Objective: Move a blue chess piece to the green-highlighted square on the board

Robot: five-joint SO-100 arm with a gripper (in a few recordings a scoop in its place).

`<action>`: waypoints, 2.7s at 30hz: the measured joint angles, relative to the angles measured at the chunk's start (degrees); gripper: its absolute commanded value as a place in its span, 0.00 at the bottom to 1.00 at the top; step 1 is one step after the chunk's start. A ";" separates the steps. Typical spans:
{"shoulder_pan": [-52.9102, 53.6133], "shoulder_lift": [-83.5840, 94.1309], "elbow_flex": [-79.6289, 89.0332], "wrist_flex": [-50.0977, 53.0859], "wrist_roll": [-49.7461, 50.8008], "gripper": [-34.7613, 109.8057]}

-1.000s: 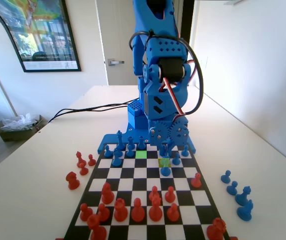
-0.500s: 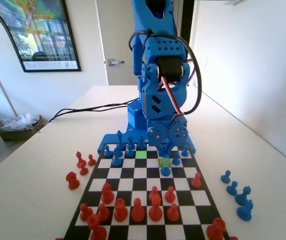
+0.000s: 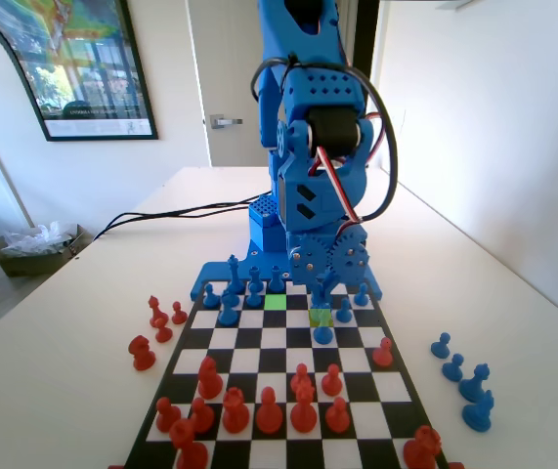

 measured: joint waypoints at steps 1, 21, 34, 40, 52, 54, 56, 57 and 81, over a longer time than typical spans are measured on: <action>0.62 0.62 -0.26 0.97 -0.09 0.25; 12.22 7.47 2.72 2.99 7.82 0.25; 16.79 8.44 10.02 -5.10 13.18 0.25; 16.79 8.53 11.07 -8.26 16.96 0.25; 14.33 8.53 12.92 -10.46 20.65 0.25; 14.15 8.53 13.27 -10.72 21.18 0.25; 13.27 8.53 13.97 -10.37 21.97 0.25; 12.66 8.53 13.97 -10.37 22.06 0.25; 14.15 10.81 17.05 -12.66 21.80 0.25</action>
